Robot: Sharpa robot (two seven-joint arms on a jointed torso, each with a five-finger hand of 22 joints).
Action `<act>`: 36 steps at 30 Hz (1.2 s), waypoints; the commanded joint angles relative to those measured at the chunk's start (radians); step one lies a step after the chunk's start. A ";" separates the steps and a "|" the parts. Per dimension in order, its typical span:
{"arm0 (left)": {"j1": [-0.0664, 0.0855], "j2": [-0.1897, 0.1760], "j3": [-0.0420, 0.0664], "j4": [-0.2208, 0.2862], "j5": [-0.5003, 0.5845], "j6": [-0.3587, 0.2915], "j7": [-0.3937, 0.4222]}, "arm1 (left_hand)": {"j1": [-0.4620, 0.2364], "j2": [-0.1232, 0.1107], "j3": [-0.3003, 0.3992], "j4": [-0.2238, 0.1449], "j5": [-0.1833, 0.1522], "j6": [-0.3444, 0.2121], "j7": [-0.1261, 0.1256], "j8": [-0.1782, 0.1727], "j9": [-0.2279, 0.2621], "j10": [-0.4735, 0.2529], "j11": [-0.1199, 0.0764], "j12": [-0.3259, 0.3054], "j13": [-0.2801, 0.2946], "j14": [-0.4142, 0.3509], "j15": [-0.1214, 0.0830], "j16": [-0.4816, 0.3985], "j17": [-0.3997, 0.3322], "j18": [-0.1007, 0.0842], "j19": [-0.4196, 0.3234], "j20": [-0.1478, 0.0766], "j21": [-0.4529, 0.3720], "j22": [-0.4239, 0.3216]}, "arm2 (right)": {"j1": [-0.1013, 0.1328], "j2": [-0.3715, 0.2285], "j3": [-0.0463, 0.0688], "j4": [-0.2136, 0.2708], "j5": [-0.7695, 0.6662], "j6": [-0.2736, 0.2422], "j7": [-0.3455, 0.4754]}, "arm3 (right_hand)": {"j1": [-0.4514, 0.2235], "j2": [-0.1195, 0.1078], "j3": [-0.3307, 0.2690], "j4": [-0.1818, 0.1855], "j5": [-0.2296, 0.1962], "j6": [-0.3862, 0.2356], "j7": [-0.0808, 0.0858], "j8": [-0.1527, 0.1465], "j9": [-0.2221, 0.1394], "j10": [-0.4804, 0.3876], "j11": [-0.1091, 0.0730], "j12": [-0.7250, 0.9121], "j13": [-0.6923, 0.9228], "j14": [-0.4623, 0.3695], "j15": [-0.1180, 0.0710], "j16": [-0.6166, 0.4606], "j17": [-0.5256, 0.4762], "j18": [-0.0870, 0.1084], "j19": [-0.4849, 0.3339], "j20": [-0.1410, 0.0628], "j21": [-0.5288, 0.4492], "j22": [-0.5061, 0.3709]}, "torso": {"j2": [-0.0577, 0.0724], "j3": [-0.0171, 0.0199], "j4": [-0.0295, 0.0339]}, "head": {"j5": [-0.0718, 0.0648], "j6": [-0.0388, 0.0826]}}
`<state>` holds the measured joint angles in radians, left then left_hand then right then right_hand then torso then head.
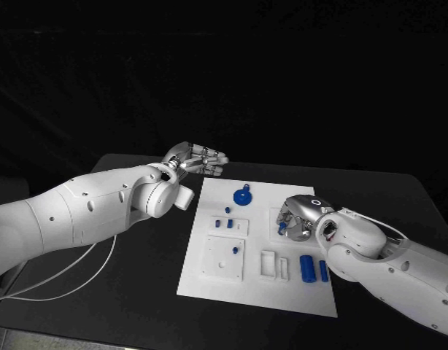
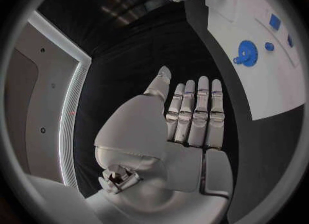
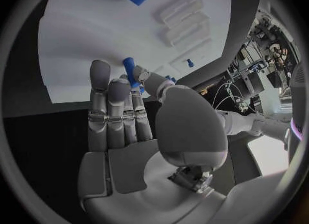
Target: Assemble the parts on the task board
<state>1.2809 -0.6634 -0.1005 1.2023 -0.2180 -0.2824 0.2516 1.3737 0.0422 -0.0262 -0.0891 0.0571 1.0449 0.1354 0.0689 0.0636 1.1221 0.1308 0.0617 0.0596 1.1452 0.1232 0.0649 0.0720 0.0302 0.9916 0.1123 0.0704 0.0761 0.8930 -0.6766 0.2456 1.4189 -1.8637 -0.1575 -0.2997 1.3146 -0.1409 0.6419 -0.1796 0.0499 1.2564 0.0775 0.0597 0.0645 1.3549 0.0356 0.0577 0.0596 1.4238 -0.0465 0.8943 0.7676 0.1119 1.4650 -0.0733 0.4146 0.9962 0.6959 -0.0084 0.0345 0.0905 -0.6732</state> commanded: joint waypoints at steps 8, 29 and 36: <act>0.001 0.003 0.001 -0.001 0.004 0.013 0.003 | 0.002 0.006 -0.006 0.000 -0.006 -0.002 0.002 0.001 0.000 -0.006 0.000 -0.002 0.001 -0.001 0.001 -0.002 0.000 -0.005 -0.001 -0.003 0.004 -0.001 | -0.001 -0.011 0.001 0.023 -0.036 -0.052 -0.013 | -0.004 0.015 0.007 -0.012 -0.002 0.015 -0.001 0.004 0.002 0.030 -0.017 0.002 0.003 0.005 -0.012 -0.011 0.012 0.007 0.022 -0.010 0.000 0.016 | 0.000 0.0008 -0.0003 | 0.008 -0.002; 0.001 0.010 0.001 -0.025 0.004 0.013 0.005 | 0.003 0.006 -0.005 0.001 -0.006 -0.001 0.002 0.001 0.000 -0.007 0.000 -0.002 0.001 -0.002 0.001 -0.002 0.000 -0.005 -0.001 -0.003 0.004 -0.001 | 0.000 -0.031 0.062 0.173 0.104 -0.047 0.010 | -0.010 0.018 0.008 -0.014 0.000 0.018 -0.001 0.004 0.002 0.031 -0.018 0.002 0.003 0.009 -0.015 -0.017 0.017 0.010 0.029 -0.013 -0.009 0.023 | -0.001 0.0005 -0.0036 | 0.017 -0.006; 0.001 0.016 0.001 -0.029 0.004 0.014 0.009 | 0.004 0.007 -0.005 0.000 -0.006 -0.001 0.002 0.001 0.000 -0.007 0.000 -0.002 0.001 -0.003 0.002 -0.002 0.000 -0.005 -0.001 -0.003 0.004 -0.001 | -0.004 0.025 0.039 0.182 0.106 -0.042 0.021 | -0.010 0.021 0.006 -0.018 0.000 0.017 -0.001 0.004 0.002 0.029 -0.018 0.002 0.003 0.009 -0.015 -0.019 0.018 0.010 0.030 -0.012 -0.012 0.026 | -0.001 0.0015 -0.0037 | 0.022 -0.007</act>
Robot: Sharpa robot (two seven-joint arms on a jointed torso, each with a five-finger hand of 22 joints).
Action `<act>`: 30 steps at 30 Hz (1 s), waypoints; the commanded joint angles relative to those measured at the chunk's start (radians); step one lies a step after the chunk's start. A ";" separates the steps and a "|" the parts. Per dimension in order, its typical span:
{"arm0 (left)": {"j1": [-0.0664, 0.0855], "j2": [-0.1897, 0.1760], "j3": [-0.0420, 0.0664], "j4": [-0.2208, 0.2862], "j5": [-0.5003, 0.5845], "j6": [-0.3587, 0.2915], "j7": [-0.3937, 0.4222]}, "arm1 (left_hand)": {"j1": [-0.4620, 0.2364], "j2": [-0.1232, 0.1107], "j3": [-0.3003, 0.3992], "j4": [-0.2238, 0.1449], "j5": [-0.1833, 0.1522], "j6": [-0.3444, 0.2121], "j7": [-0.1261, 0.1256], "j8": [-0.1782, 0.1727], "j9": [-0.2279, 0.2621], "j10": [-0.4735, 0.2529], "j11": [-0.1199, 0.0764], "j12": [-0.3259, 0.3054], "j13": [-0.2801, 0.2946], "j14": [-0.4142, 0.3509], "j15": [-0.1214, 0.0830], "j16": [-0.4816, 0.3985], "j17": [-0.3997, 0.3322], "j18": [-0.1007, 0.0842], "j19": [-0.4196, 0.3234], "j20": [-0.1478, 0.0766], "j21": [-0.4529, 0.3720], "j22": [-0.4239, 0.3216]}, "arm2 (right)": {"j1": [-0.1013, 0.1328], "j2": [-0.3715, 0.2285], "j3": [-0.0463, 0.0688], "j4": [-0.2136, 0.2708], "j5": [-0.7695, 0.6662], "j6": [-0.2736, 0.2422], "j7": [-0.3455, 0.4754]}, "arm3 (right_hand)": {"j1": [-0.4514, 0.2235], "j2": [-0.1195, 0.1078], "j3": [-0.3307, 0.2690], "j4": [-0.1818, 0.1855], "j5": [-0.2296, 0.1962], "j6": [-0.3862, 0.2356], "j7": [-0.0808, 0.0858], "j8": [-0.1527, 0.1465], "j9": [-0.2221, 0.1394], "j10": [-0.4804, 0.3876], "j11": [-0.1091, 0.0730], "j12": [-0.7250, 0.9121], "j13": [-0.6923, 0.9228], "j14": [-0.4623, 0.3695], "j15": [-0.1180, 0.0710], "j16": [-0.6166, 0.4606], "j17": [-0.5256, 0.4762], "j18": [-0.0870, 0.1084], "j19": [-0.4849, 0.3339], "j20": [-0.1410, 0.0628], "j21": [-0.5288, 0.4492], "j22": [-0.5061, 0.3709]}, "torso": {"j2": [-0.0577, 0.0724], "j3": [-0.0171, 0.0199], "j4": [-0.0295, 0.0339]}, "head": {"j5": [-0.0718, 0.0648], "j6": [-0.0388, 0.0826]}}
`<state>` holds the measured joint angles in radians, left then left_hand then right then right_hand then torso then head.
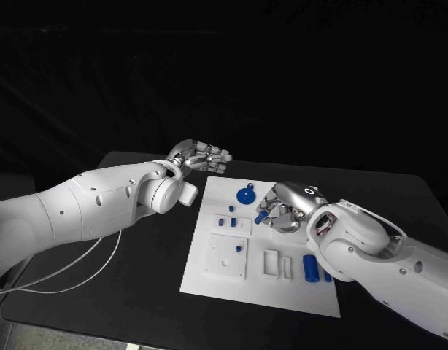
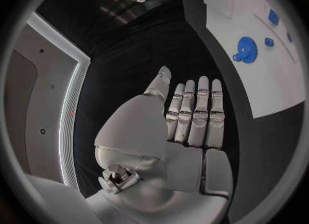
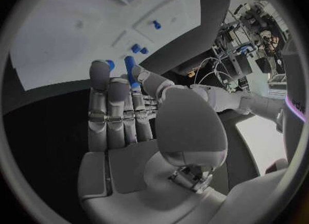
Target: Assemble the parts on the task board
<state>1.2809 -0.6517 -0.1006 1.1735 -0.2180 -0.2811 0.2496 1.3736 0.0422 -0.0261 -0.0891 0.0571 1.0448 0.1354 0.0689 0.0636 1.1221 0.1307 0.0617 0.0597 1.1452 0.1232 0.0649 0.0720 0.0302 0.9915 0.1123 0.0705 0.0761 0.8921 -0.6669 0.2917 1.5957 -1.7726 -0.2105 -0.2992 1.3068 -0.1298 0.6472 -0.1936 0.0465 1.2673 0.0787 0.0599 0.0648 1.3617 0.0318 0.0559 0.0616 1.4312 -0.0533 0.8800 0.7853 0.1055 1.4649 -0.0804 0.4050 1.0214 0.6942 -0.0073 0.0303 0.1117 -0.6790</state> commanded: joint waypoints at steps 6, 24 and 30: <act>0.001 0.016 0.001 -0.007 0.005 0.015 0.015 | 0.005 0.008 -0.004 0.000 -0.006 -0.001 0.002 0.001 0.000 -0.007 0.000 -0.002 0.001 -0.003 0.002 -0.002 0.000 -0.004 -0.001 -0.003 0.004 -0.001 | -0.005 0.070 -0.056 0.006 0.009 0.018 0.032 | -0.004 0.013 0.000 -0.007 0.004 0.004 -0.002 0.003 0.002 0.020 -0.013 0.004 0.001 0.001 -0.008 -0.005 0.002 0.017 0.030 -0.005 -0.004 0.003 | 0.000 -0.0014 0.0032 | 0.006 0.001; 0.001 0.032 0.001 -0.010 0.005 0.026 0.014 | 0.005 0.010 -0.003 0.000 -0.006 -0.002 0.002 0.001 0.000 -0.007 -0.001 -0.002 0.001 -0.003 0.002 -0.002 0.000 -0.004 0.000 -0.002 0.004 -0.001 | -0.006 0.175 -0.169 -0.049 -0.043 0.030 0.047 | -0.010 0.020 0.001 -0.019 0.005 0.003 -0.001 0.003 0.002 0.019 -0.012 0.004 0.001 0.002 -0.008 -0.007 0.002 0.020 0.032 -0.004 -0.010 0.010 | 0.003 -0.0003 0.0038 | 0.021 -0.009; 0.001 0.032 0.001 -0.009 0.005 0.030 0.011 | 0.004 0.010 -0.004 -0.002 -0.006 -0.003 0.002 0.001 0.000 -0.009 0.000 -0.002 0.001 -0.004 0.002 -0.002 -0.001 -0.003 0.000 -0.002 0.004 -0.001 | -0.006 0.179 -0.178 -0.061 -0.062 0.027 0.039 | -0.011 0.019 0.002 -0.021 0.006 0.003 -0.001 0.003 0.002 0.019 -0.012 0.004 0.001 0.002 -0.009 -0.007 0.003 0.021 0.032 -0.005 -0.010 0.012 | 0.002 -0.0012 0.0029 | 0.020 -0.013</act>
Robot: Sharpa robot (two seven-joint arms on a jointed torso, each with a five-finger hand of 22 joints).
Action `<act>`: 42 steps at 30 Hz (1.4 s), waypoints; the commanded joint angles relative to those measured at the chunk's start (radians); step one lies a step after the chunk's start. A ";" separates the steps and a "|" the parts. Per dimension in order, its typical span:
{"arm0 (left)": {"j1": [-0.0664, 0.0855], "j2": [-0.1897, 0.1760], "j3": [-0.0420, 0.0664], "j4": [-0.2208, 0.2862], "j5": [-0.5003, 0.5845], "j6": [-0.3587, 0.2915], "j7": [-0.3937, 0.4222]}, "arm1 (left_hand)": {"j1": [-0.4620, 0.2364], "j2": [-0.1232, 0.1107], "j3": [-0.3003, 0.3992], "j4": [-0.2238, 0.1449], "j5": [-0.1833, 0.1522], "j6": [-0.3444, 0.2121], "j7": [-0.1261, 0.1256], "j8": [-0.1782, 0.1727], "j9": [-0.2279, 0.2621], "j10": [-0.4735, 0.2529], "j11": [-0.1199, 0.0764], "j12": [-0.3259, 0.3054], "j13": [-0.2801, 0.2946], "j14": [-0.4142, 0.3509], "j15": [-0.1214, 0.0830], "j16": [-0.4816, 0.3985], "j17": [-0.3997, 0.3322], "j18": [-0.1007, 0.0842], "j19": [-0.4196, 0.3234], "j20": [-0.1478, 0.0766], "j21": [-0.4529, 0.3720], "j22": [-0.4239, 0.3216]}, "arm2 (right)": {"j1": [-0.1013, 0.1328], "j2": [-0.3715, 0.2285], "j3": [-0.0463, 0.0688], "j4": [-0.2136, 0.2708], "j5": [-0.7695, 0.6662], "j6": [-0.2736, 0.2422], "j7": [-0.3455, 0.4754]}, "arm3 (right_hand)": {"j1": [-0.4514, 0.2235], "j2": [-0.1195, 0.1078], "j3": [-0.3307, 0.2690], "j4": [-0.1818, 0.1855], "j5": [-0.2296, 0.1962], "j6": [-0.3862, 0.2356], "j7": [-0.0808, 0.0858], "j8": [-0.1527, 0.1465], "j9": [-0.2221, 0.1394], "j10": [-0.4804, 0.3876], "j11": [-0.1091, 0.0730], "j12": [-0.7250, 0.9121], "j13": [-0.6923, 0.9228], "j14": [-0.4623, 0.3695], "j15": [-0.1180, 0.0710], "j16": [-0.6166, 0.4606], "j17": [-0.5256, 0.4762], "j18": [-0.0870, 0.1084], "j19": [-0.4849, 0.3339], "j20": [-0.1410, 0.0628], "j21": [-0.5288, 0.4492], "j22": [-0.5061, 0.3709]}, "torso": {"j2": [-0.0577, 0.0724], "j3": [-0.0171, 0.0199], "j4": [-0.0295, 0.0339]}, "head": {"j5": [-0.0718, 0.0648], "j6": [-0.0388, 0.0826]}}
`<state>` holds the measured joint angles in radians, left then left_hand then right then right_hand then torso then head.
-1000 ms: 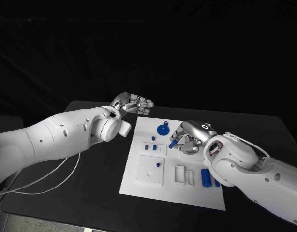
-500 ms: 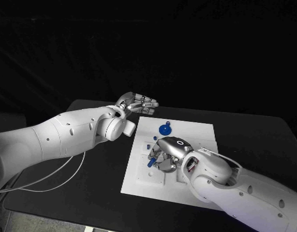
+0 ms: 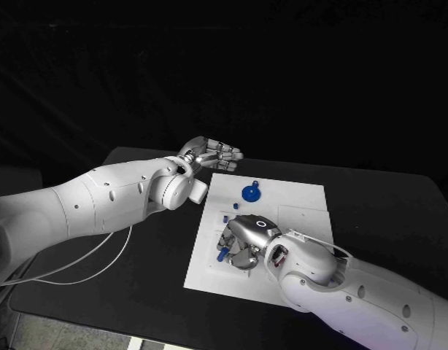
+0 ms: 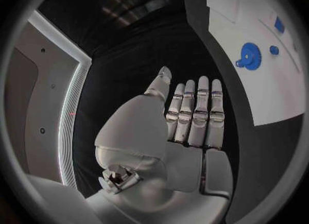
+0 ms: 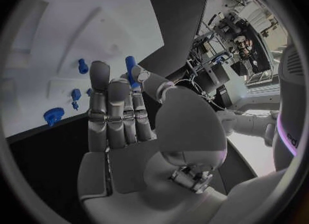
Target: Assemble the parts on the task board
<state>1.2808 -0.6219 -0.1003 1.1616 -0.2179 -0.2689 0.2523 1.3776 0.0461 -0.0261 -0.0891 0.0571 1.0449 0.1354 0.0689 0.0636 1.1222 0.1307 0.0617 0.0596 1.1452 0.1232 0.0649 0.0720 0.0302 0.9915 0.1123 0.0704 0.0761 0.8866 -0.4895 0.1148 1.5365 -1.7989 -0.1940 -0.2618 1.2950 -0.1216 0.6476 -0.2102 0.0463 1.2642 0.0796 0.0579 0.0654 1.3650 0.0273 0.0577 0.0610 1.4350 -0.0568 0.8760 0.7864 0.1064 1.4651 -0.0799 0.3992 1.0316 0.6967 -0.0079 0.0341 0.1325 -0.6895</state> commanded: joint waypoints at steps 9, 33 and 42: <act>0.001 0.002 0.001 0.003 0.005 0.022 0.006 | -0.001 0.006 -0.005 -0.001 -0.006 -0.004 0.003 0.001 0.000 -0.011 0.001 -0.002 0.001 -0.006 0.003 -0.002 -0.001 -0.003 -0.001 -0.002 0.004 -0.001 | -0.001 0.004 -0.006 -0.007 -0.077 0.026 -0.019 | 0.000 0.010 0.005 -0.006 0.007 0.007 -0.003 0.005 0.001 0.017 -0.008 0.002 0.002 -0.001 -0.006 -0.002 0.002 0.021 0.033 -0.005 -0.005 0.005 | 0.000 0.0012 -0.0006 | 0.001 -0.005; 0.001 -0.003 0.001 0.002 0.005 0.020 0.008 | -0.002 0.006 -0.006 -0.001 -0.006 -0.005 0.003 0.001 0.000 -0.012 0.002 -0.002 0.001 -0.007 0.003 -0.002 -0.001 -0.003 -0.002 -0.001 0.004 -0.001 | -0.004 -0.008 -0.007 -0.007 -0.109 0.061 -0.044 | -0.001 0.009 0.007 -0.010 0.006 0.009 -0.003 0.005 0.001 0.018 -0.008 0.002 0.002 -0.001 -0.006 -0.001 0.003 0.021 0.033 -0.006 -0.004 0.009 | -0.001 0.0001 -0.0008 | 0.002 -0.009; 0.001 -0.002 0.001 0.002 0.005 0.021 0.007 | -0.002 0.006 -0.006 -0.001 -0.006 -0.005 0.003 0.001 0.000 -0.012 0.002 -0.002 0.001 -0.007 0.003 -0.002 -0.001 -0.003 -0.002 -0.001 0.004 -0.001 | -0.004 -0.009 -0.007 -0.008 -0.110 0.070 -0.048 | -0.002 0.010 0.008 -0.012 0.006 0.009 -0.003 0.005 0.001 0.019 -0.008 0.002 0.002 -0.003 -0.006 -0.001 0.004 0.021 0.031 -0.006 -0.005 0.015 | -0.001 -0.0002 -0.0007 | 0.002 -0.009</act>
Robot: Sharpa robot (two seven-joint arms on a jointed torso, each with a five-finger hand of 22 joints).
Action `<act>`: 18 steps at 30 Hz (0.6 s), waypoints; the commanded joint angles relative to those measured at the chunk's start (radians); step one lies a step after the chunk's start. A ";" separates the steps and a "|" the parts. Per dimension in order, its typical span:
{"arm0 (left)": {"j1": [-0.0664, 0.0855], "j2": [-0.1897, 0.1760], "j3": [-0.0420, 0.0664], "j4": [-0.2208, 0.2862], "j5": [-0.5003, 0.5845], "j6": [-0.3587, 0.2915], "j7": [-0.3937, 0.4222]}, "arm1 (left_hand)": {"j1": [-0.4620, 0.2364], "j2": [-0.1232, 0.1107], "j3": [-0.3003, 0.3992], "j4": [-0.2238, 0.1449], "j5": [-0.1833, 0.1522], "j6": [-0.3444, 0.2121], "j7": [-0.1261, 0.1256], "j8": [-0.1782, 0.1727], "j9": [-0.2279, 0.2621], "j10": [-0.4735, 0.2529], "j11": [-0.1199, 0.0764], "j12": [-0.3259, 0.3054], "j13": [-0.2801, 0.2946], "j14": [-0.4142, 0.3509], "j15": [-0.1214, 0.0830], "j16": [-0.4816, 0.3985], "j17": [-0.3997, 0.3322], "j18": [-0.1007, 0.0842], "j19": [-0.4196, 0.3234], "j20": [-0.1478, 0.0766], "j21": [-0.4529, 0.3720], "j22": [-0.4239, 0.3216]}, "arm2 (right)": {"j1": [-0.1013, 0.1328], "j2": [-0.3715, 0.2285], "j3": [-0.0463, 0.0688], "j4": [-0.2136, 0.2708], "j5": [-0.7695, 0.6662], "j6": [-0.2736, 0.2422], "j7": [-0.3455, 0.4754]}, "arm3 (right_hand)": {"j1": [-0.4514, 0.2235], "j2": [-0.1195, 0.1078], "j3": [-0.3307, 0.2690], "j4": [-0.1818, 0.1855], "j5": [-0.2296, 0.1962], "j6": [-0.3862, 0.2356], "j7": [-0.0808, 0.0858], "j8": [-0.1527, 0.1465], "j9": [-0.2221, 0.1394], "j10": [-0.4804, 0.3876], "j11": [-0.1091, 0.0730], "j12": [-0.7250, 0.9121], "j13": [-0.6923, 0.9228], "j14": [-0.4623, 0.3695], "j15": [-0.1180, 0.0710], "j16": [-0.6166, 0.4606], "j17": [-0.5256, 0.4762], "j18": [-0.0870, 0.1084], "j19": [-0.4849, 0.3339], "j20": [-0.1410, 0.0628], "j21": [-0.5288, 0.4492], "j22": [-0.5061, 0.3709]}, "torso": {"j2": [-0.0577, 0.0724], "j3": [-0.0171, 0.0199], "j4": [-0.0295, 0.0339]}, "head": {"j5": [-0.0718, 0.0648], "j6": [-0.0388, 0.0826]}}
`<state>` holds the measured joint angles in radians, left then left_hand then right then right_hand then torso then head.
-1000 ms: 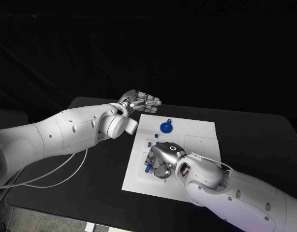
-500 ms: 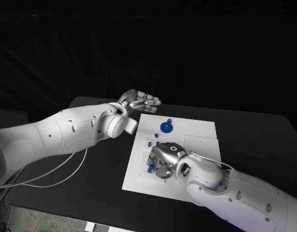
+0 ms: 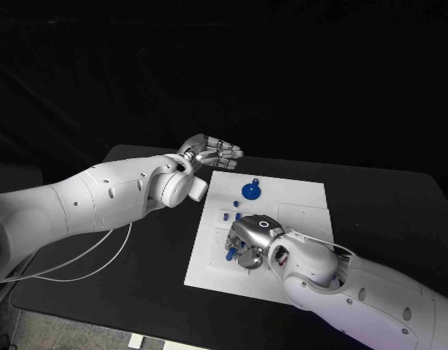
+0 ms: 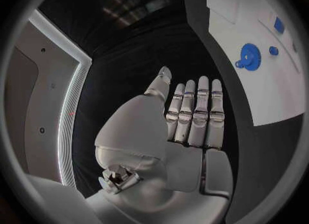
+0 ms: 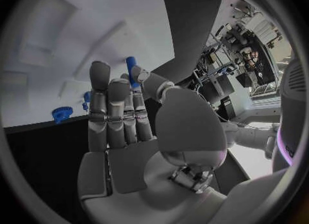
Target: Assemble the parts on the task board
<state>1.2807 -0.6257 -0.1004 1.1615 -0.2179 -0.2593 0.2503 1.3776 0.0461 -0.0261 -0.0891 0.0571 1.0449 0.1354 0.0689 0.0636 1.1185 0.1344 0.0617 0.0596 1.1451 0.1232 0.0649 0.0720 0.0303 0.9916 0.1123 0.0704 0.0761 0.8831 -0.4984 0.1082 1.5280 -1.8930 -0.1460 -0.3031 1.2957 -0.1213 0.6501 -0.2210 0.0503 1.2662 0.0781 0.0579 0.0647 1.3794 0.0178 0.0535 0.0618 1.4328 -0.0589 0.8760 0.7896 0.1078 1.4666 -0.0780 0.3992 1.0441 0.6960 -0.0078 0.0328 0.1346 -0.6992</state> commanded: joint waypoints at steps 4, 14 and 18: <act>0.001 0.002 0.001 0.002 0.005 0.012 0.009 | -0.002 0.006 -0.006 -0.001 -0.006 -0.005 0.003 0.001 0.000 -0.009 -0.002 -0.002 0.001 -0.007 0.003 -0.002 -0.001 -0.003 -0.002 -0.001 0.004 -0.001 | -0.001 0.000 0.000 -0.001 -0.020 0.023 -0.009 | -0.003 0.010 0.005 -0.001 0.002 0.007 -0.001 0.005 0.002 0.004 0.001 0.006 0.001 -0.001 -0.004 -0.001 0.001 0.020 0.030 -0.008 -0.005 0.002 | 0.000 -0.0001 0.0009 | 0.000 0.000; 0.001 0.002 0.001 0.002 0.005 0.012 0.009 | -0.002 0.006 -0.006 -0.001 -0.006 -0.005 0.003 0.001 0.000 -0.009 -0.002 -0.002 0.001 -0.007 0.003 -0.002 -0.001 -0.003 -0.002 -0.001 0.004 -0.001 | -0.002 0.012 -0.007 -0.009 -0.060 0.022 -0.012 | -0.003 0.009 0.007 -0.003 0.002 0.007 -0.002 0.005 0.002 0.005 0.001 0.006 0.001 -0.001 -0.004 -0.001 0.001 0.020 0.030 -0.008 -0.006 0.006 | 0.000 -0.0001 0.0006 | -0.001 0.000; 0.001 0.002 0.001 0.002 0.005 0.013 0.014 | -0.002 0.004 -0.006 0.001 -0.006 -0.005 0.003 0.001 0.000 -0.009 -0.001 -0.002 0.001 -0.009 0.004 -0.003 -0.001 -0.002 -0.002 0.000 0.004 -0.001 | -0.002 0.017 -0.012 -0.009 -0.067 0.017 -0.010 | -0.003 0.009 0.008 -0.003 0.002 0.008 -0.002 0.005 0.002 0.005 0.001 0.006 0.001 -0.001 -0.004 -0.001 0.002 0.020 0.030 -0.008 -0.006 0.007 | 0.000 0.0001 0.0005 | 0.000 -0.001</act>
<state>1.2807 -0.6251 -0.1004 1.1614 -0.2179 -0.2585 0.2507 1.3776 0.0461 -0.0261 -0.0891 0.0571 1.0449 0.1354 0.0689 0.0636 1.1149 0.1308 0.0617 0.0597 1.1412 0.1272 0.0649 0.0719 0.0303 0.9915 0.1123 0.0704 0.0761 0.8821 -0.4844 0.0976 1.5178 -1.9282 -0.1387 -0.3115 1.2936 -0.1193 0.6512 -0.2254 0.0501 1.2675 0.0763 0.0597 0.0650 1.3794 0.0176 0.0578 0.0618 1.4328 -0.0588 0.8760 0.7894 0.1080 1.4665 -0.0779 0.3992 1.0505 0.6959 -0.0078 0.0334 0.1340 -0.6986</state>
